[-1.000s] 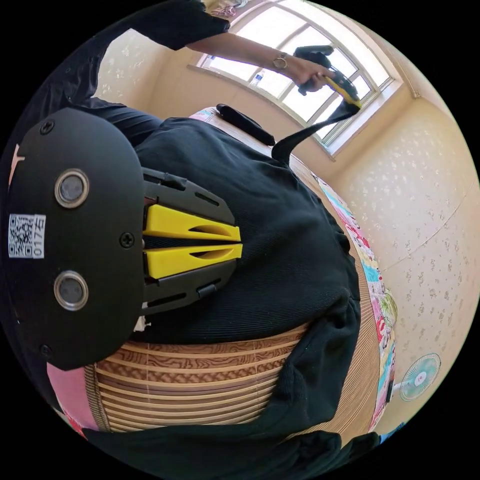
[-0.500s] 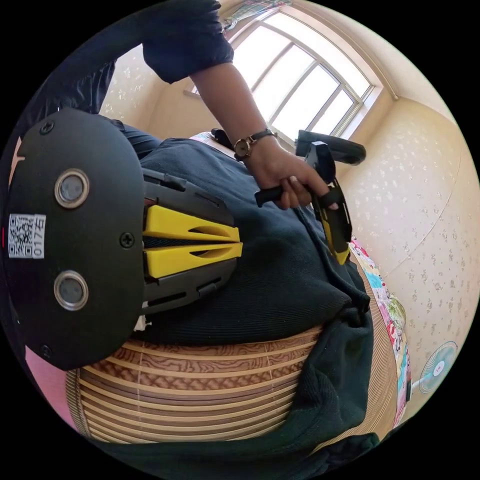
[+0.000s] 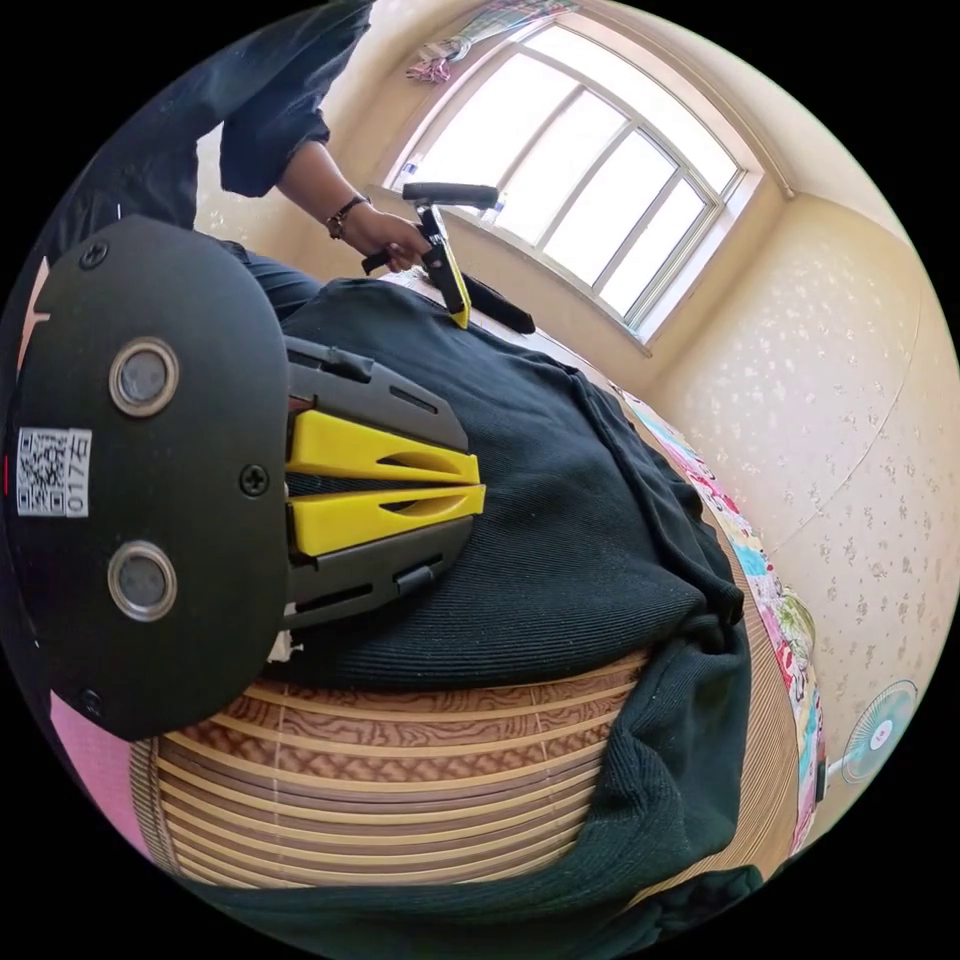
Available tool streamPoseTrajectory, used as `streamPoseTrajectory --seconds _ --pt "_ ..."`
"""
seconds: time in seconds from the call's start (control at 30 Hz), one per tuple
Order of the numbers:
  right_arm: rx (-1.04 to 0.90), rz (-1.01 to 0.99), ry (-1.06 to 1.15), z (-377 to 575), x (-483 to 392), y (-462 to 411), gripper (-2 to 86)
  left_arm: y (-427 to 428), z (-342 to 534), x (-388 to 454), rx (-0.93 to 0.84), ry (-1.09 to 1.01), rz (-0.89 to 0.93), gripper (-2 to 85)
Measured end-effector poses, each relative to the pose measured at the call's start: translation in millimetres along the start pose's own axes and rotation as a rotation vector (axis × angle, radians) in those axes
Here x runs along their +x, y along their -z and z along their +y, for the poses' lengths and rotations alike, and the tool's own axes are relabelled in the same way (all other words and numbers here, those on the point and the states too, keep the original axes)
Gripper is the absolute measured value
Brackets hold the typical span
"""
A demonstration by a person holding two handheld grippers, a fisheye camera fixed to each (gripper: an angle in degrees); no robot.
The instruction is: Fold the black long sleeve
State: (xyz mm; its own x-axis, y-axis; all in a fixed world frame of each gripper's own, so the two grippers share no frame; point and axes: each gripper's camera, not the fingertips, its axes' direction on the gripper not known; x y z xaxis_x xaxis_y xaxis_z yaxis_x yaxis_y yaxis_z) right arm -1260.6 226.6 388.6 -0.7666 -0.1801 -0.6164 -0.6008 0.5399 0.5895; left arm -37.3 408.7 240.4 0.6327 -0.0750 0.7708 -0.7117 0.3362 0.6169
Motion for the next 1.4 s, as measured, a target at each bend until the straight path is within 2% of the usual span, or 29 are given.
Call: streamPoseTrajectory --seconds 0.13,0.2,0.33,0.43,0.5,0.6,0.7,0.77,0.87,0.93,1.03,1.13,1.23,1.3,1.33,1.37,1.4 --pt "-0.009 0.012 -0.009 -12.7 5.1 3.2 0.5 -1.0 43.3 -10.0 0.105 0.072 0.035 10.4" --pt "-0.025 0.056 -0.008 -21.1 1.7 2.5 0.6 -2.4 45.1 -2.7 0.099 0.003 0.016 6.0" --pt "-0.073 0.28 0.047 -41.5 -27.8 -3.9 0.8 1.2 46.4 -0.2 0.08 -0.07 -0.138 4.4" --pt "-0.129 0.418 0.092 -51.9 -58.9 -14.0 1.4 6.0 56.2 -28.2 0.081 0.01 -0.146 4.3" --pt "-0.154 0.417 0.11 -55.0 -69.6 -12.7 2.1 11.6 66.2 -56.7 0.079 0.08 -0.152 4.5" --pt "-0.103 0.25 0.008 -56.8 -57.0 19.1 5.2 18.8 77.7 -82.2 0.136 0.128 -0.092 5.4" --pt "0.125 0.045 -0.247 -43.7 0.0 88.1 8.7 35.5 88.3 -111.8 0.165 0.278 0.039 6.0" --pt "0.354 -0.16 -0.535 -18.2 69.9 142.5 10.3 51.0 101.0 -124.7 0.242 0.312 0.097 6.4" --pt "0.572 -0.363 -0.836 17.4 145.7 176.3 10.9 61.4 116.0 -141.8 0.308 0.333 0.256 7.1" --pt "0.525 -0.37 -0.922 15.1 174.4 178.8 10.2 59.0 119.4 -146.8 0.305 0.365 0.297 8.5" --pt "0.611 -0.418 -0.95 9.9 193.5 184.0 10.7 55.3 120.5 -144.9 0.326 0.38 0.274 10.1" --pt "0.652 -0.369 -1.026 8.6 209.0 184.1 9.1 52.2 119.0 -144.1 0.342 0.374 0.306 10.9" --pt "0.624 -0.321 -1.14 7.1 226.1 171.0 3.4 51.9 122.3 -146.2 0.392 0.358 0.317 11.3" --pt "0.549 -0.126 -1.074 -13.5 220.4 173.3 2.1 54.1 124.7 -145.6 0.413 0.26 0.238 9.6" --pt "0.507 0.043 -0.997 -31.4 206.1 176.7 1.6 55.1 126.8 -147.4 0.423 0.248 0.228 9.0" --pt "0.513 0.188 -0.903 -47.3 184.9 180.1 1.2 56.8 130.6 -153.8 0.444 0.246 0.238 8.6" --pt "0.524 0.246 -0.85 -55.4 173.3 181.5 1.0 57.4 132.2 -162.2 0.454 0.256 0.271 8.3"
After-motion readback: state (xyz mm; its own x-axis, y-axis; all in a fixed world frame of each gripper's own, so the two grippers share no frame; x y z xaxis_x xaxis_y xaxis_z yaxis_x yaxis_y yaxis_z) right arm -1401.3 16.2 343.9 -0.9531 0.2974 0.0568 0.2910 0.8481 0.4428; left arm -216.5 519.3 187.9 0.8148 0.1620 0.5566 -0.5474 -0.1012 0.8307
